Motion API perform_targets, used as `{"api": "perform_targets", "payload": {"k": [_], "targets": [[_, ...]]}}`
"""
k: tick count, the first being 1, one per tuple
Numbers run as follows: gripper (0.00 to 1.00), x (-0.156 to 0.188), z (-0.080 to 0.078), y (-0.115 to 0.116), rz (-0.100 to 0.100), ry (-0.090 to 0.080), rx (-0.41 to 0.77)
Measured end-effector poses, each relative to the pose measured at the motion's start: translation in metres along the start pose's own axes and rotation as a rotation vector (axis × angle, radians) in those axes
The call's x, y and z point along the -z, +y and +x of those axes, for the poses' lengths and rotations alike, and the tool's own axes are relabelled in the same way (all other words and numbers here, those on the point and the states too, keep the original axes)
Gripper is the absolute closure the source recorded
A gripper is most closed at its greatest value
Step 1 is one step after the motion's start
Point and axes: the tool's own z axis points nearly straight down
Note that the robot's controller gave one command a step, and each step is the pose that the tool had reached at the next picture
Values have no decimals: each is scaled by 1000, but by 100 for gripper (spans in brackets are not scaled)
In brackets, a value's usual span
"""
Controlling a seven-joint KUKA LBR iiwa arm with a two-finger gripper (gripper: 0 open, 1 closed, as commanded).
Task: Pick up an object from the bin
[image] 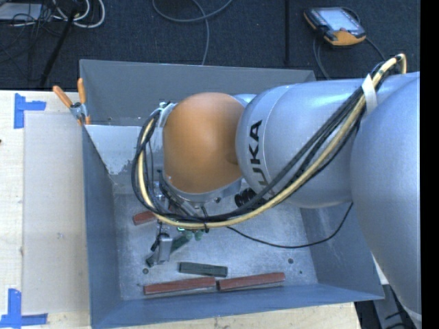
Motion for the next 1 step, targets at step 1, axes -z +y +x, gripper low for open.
{"api": "perform_targets", "payload": {"k": [1], "targets": [[0, 4, -2, -1, -2, -7, -4]]}}
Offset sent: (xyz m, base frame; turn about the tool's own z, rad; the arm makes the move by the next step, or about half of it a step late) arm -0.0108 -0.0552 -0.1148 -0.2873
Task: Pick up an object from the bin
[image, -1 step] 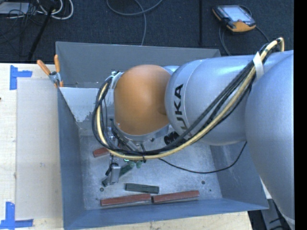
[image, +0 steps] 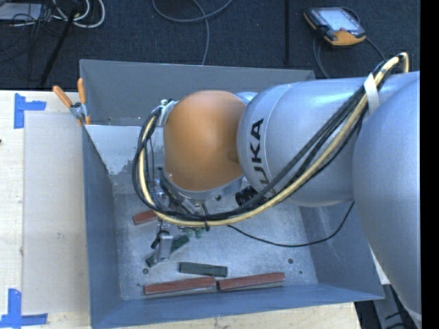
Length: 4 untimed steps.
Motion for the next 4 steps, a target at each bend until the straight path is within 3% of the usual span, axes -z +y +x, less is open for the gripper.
{"api": "perform_targets", "payload": {"k": [1, 2, 3, 4], "targets": [[0, -35, 3, -15, -1, -4, 95], [0, -84, -24, -60, -1, -3, 278], [100, -119, 27, -17, -1, 1, 503], [100, -119, 27, -18, -1, 1, 501]]}}
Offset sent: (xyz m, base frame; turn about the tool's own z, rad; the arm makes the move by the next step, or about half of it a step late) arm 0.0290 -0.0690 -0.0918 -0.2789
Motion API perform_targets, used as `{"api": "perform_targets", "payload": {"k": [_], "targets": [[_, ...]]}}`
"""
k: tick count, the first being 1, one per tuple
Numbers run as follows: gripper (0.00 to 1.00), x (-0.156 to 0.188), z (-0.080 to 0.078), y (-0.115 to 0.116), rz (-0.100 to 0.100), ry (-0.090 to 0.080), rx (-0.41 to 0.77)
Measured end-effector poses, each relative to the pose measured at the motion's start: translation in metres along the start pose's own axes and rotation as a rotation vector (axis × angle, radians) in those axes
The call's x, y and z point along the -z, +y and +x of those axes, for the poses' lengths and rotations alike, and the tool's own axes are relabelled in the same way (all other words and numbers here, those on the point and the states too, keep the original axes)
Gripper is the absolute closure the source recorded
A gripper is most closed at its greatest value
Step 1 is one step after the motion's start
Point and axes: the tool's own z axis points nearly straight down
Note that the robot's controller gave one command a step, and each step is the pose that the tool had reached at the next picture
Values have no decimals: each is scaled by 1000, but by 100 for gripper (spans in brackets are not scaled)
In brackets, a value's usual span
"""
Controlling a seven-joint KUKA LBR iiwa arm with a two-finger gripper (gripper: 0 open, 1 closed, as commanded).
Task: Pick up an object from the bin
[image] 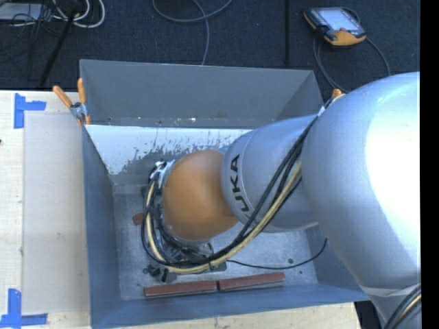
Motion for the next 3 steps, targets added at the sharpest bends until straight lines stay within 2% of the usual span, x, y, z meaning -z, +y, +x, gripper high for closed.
{"api": "perform_targets", "payload": {"k": [1, 2, 3], "targets": [[100, 125, -6, 7, 1, -3, 31], [100, 125, -6, 7, 1, -3, 30], [100, 268, -12, -4, 1, -4, 425]]}}
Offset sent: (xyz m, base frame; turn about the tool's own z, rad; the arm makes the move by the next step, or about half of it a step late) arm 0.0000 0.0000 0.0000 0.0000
